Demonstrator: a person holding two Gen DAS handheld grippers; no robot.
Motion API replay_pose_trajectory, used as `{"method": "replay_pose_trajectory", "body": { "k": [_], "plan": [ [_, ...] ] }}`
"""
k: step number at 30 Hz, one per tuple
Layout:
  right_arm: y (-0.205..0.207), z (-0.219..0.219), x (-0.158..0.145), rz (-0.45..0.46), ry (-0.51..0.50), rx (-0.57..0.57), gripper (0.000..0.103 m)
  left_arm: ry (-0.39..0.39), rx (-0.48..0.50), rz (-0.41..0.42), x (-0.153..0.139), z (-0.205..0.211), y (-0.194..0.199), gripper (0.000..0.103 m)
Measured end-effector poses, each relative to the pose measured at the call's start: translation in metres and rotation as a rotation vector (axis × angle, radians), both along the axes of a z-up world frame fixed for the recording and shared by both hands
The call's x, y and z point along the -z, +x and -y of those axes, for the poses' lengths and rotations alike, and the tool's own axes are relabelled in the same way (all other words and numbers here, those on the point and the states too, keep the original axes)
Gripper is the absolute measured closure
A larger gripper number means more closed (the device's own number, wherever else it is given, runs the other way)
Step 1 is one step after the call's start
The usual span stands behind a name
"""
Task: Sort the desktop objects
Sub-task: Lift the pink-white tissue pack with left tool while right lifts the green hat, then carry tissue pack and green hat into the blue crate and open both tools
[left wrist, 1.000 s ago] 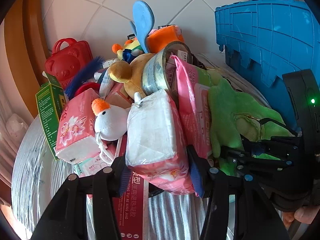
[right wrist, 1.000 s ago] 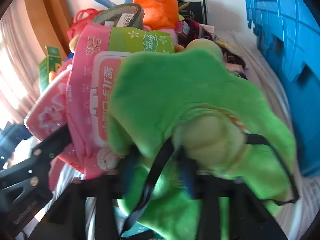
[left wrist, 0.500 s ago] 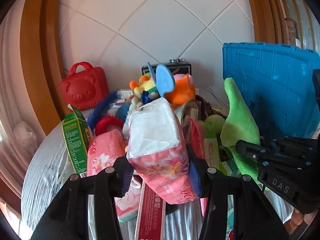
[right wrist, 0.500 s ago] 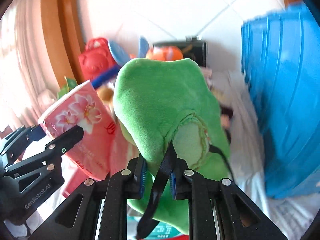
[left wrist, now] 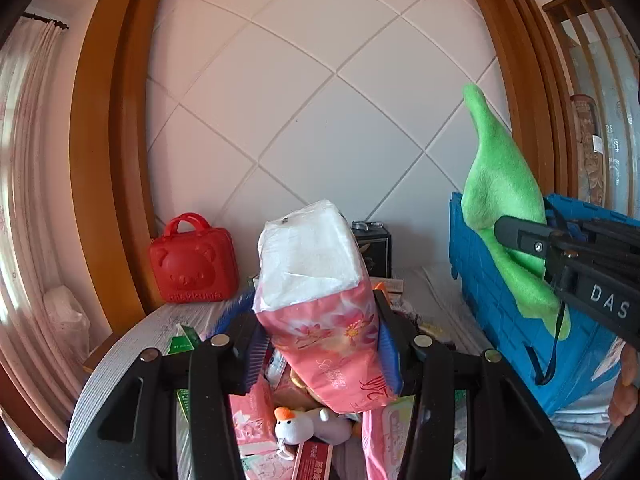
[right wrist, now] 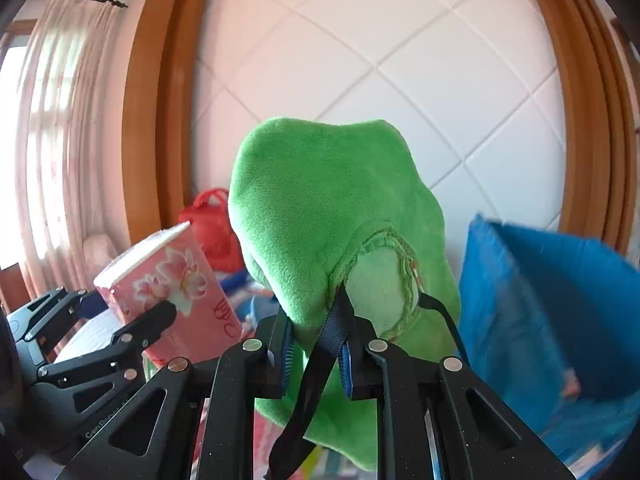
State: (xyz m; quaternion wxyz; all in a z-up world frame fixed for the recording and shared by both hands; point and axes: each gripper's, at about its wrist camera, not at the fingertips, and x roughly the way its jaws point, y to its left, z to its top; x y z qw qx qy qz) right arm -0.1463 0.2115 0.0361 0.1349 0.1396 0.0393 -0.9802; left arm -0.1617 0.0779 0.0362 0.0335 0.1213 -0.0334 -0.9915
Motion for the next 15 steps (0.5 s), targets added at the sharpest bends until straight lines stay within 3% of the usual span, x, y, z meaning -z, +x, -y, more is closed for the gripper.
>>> {"method": "replay_pose_trajectory", "body": {
  "k": [7, 11, 15],
  "plan": [
    [-0.006, -0.061, -0.061, -0.115, 0.05, 0.063, 0.085, 0.043, 0.05, -0.044, -0.044, -0.058, -0.022, 0.057],
    [-0.012, -0.11, -0.084, -0.14, 0.083, 0.129, 0.085, 0.059, 0.107, -0.071, -0.072, -0.115, -0.046, 0.057],
    [-0.034, -0.172, -0.103, -0.123, 0.123, 0.201, 0.085, 0.091, 0.194, -0.046, -0.1, -0.183, -0.082, 0.057]
  ]
}}
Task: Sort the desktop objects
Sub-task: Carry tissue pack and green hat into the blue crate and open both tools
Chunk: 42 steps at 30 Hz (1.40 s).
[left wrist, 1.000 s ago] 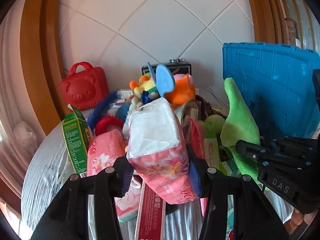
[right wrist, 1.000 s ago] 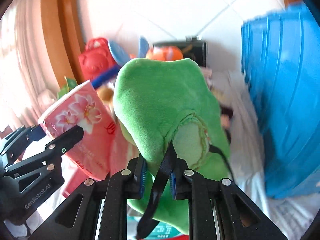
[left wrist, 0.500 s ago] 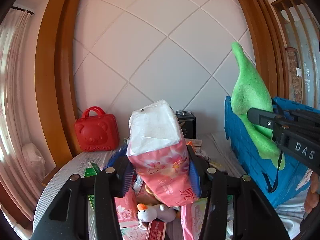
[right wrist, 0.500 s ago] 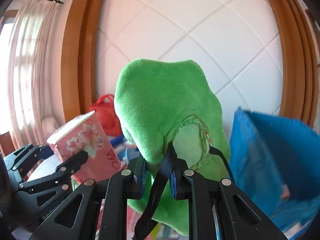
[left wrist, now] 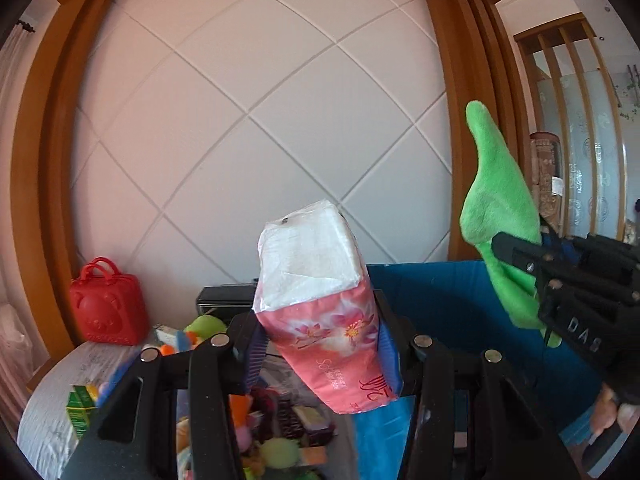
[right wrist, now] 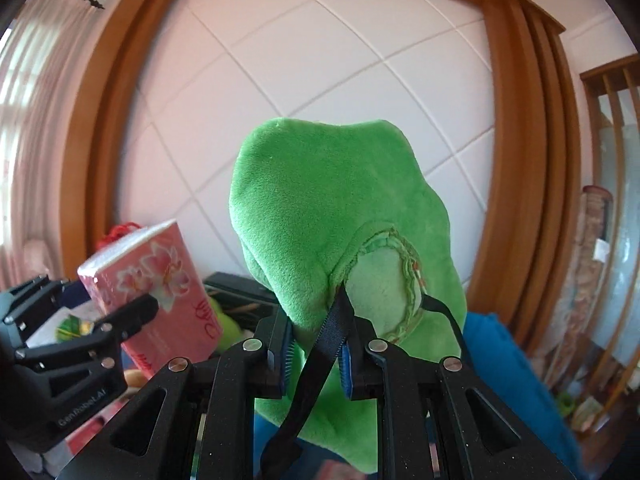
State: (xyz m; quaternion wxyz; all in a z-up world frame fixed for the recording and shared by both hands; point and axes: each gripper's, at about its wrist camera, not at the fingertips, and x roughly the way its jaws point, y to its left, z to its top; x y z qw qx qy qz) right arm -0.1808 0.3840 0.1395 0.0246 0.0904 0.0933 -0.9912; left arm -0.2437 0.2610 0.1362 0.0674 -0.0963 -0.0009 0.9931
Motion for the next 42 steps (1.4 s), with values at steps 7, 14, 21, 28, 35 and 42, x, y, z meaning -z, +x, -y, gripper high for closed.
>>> {"method": "replay_pose_trajectory", "body": {
  "k": [7, 14, 21, 28, 35, 42],
  "plan": [
    [-0.07, -0.111, -0.001, 0.146, 0.022, 0.111, 0.085, -0.038, 0.098, 0.191, -0.006, -0.125, -0.09, 0.056],
    [-0.159, -0.187, 0.063, 0.518, -0.038, 0.195, 0.085, -0.217, 0.111, 0.558, 0.072, -0.217, -0.172, 0.056],
    [-0.19, -0.211, 0.127, 0.661, -0.049, 0.196, 0.085, -0.317, 0.078, 0.691, 0.116, -0.24, -0.22, 0.055],
    [-0.201, -0.21, 0.148, 0.752, 0.01, 0.237, 0.085, -0.347, 0.075, 0.742, 0.124, -0.237, -0.227, 0.054],
    [-0.196, -0.221, 0.145, 0.747, -0.005, 0.255, 0.079, -0.384, 0.062, 0.715, 0.122, -0.24, -0.224, 0.042],
    [-0.201, -0.226, 0.148, 0.732, 0.014, 0.265, 0.024, -0.362, 0.052, 0.712, 0.12, -0.234, -0.225, 0.042]
  ]
}}
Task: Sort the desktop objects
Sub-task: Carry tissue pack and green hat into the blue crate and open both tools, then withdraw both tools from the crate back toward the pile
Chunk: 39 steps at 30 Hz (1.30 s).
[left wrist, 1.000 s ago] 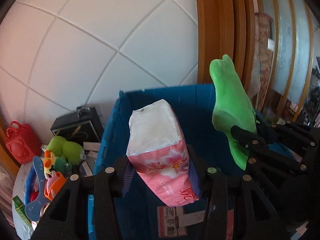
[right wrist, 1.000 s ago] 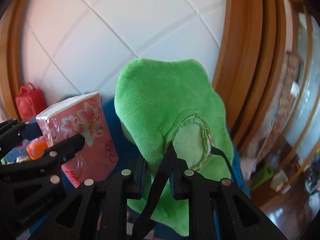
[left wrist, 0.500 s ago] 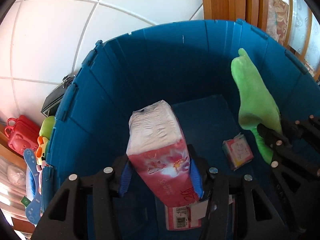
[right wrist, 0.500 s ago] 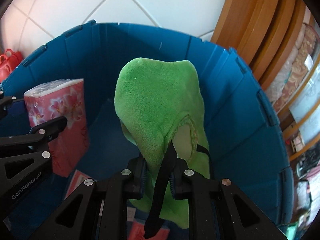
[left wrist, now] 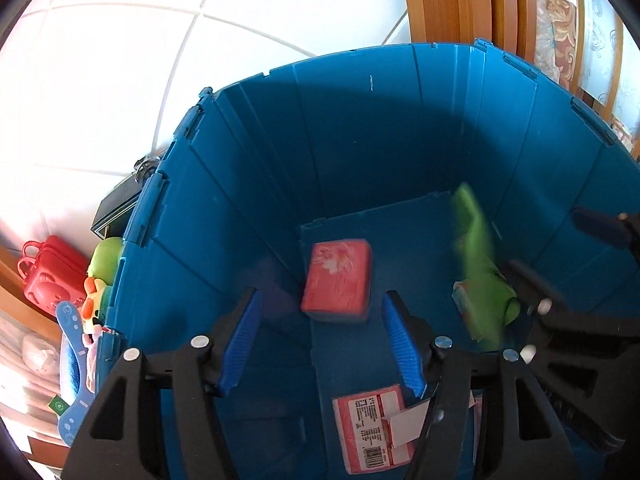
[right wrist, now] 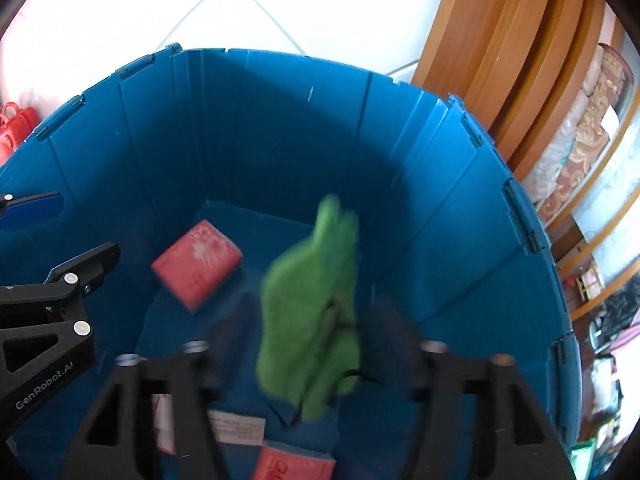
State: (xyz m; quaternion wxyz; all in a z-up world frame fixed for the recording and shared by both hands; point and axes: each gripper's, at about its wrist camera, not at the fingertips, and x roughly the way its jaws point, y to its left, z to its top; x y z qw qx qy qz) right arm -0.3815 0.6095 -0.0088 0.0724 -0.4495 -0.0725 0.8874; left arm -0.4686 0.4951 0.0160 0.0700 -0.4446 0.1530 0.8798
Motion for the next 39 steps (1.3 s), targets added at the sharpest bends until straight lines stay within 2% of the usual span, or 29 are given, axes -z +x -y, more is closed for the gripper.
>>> {"method": "replay_pose_trajectory", "body": {
  "k": [1, 7, 12, 16, 18, 21, 27, 32, 36, 39],
  "plan": [
    [0.0, 0.0, 0.0, -0.001, 0.003, 0.002, 0.018, -0.001, 0.002, -0.001, 0.0, 0.0, 0.0, 0.042],
    [-0.004, -0.006, 0.004, 0.032, 0.003, 0.024, 0.004, 0.009, 0.0, -0.004, -0.001, 0.001, 0.0, 0.042],
    [-0.009, -0.013, 0.007, 0.045, -0.02, 0.03, 0.001, 0.049, -0.013, -0.006, -0.005, 0.008, 0.005, 0.042],
    [-0.005, -0.016, 0.002, 0.039, -0.04, 0.039, 0.001, 0.091, -0.023, -0.06, -0.021, 0.017, 0.022, 0.042],
    [0.001, -0.012, -0.007, 0.025, -0.012, 0.034, 0.001, 0.138, -0.02, -0.089, -0.035, 0.022, 0.034, 0.042],
    [0.018, -0.003, -0.04, -0.043, 0.02, -0.005, 0.001, 0.183, -0.009, -0.143, -0.061, 0.03, 0.057, 0.042],
    [0.066, 0.014, -0.098, -0.102, -0.02, -0.042, 0.0, 0.238, -0.012, -0.207, -0.093, 0.055, 0.111, 0.04],
    [0.115, 0.036, -0.103, -0.137, -0.017, -0.084, 0.0, 0.271, -0.042, -0.27, -0.103, 0.092, 0.158, 0.04],
    [0.152, 0.061, -0.099, -0.185, -0.053, -0.125, 0.0, 0.285, -0.102, -0.372, -0.106, 0.129, 0.203, 0.04],
    [0.175, 0.085, -0.096, -0.216, -0.096, -0.174, 0.0, 0.298, -0.132, -0.394, -0.1, 0.152, 0.229, 0.04]
  ]
}}
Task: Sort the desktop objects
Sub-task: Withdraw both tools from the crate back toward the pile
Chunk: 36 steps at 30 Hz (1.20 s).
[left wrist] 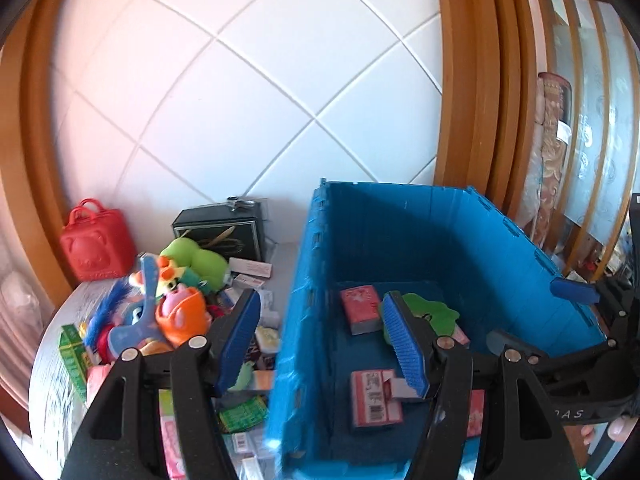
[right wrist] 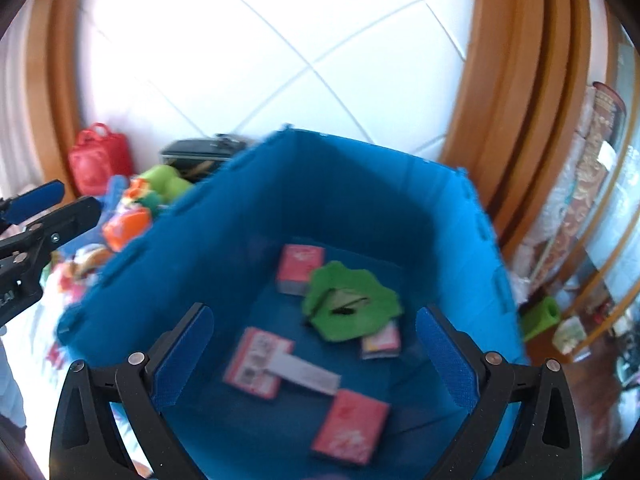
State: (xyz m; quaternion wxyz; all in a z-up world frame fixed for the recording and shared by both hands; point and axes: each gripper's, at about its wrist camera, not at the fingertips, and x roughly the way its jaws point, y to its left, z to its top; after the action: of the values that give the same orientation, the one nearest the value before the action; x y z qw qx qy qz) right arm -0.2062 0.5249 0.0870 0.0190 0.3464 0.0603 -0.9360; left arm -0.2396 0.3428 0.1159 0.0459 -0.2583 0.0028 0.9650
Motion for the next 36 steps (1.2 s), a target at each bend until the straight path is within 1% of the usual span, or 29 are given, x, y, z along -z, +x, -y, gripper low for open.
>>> {"method": "replay_pose_trajectory", "body": {
  "k": [2, 5, 8, 11, 14, 20, 24, 29, 36],
  "plan": [
    [0.013, 0.019, 0.005, -0.014, -0.032, -0.037, 0.0, 0.01, -0.028, 0.004, 0.008, 0.018, 0.015, 0.04],
    [0.026, 0.049, 0.013, -0.034, -0.051, -0.081, 0.0, 0.001, -0.085, 0.012, 0.021, 0.045, 0.035, 0.04],
    [0.033, 0.079, 0.021, -0.026, -0.08, -0.13, 0.0, -0.006, -0.116, 0.036, 0.035, 0.073, 0.053, 0.04],
    [0.041, 0.113, 0.026, -0.039, -0.072, -0.165, 0.0, -0.028, -0.184, 0.046, 0.047, 0.103, 0.066, 0.04],
    [0.047, 0.147, 0.029, -0.051, -0.067, -0.215, 0.0, -0.011, -0.22, 0.082, 0.058, 0.139, 0.074, 0.04],
    [0.057, 0.208, 0.033, -0.076, -0.078, -0.277, 0.0, -0.014, -0.278, 0.104, 0.075, 0.195, 0.091, 0.04],
    [0.059, 0.244, 0.04, -0.063, -0.079, -0.306, 0.0, -0.012, -0.282, 0.112, 0.083, 0.225, 0.097, 0.04],
    [0.059, 0.281, 0.059, -0.021, -0.065, -0.315, 0.0, -0.013, -0.263, 0.133, 0.095, 0.25, 0.099, 0.04],
    [0.052, 0.302, 0.089, 0.047, -0.065, -0.276, 0.0, -0.02, -0.238, 0.189, 0.117, 0.275, 0.095, 0.04]
  ]
}}
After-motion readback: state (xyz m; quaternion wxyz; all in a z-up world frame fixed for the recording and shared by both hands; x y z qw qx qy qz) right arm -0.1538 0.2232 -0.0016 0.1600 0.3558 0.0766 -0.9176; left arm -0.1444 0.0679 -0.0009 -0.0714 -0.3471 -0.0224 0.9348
